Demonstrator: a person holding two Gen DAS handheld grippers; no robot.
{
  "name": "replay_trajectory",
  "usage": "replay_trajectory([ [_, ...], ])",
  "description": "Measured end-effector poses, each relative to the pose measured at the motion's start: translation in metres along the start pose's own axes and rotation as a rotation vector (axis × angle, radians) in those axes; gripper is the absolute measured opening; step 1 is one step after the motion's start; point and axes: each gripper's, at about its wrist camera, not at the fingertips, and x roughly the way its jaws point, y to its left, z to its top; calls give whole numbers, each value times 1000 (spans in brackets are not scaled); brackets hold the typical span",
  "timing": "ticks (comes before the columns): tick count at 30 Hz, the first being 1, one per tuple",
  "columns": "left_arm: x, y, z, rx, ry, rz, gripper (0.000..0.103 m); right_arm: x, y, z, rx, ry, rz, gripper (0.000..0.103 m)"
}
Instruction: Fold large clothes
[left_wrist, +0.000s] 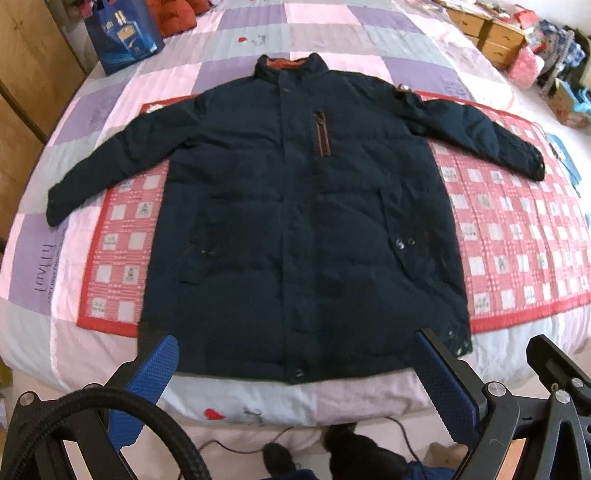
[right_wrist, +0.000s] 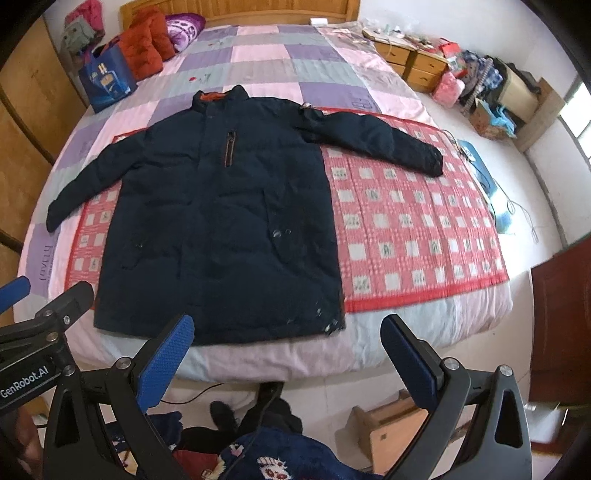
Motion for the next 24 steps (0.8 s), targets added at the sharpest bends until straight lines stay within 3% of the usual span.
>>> replay_trajectory([
  [10, 21, -23, 33, -41, 35, 49, 103, 40, -29, 50, -21, 9, 115, 103],
  [24, 31, -31, 67, 13, 22, 33, 102, 43, -36, 78, 6, -14, 100, 103],
])
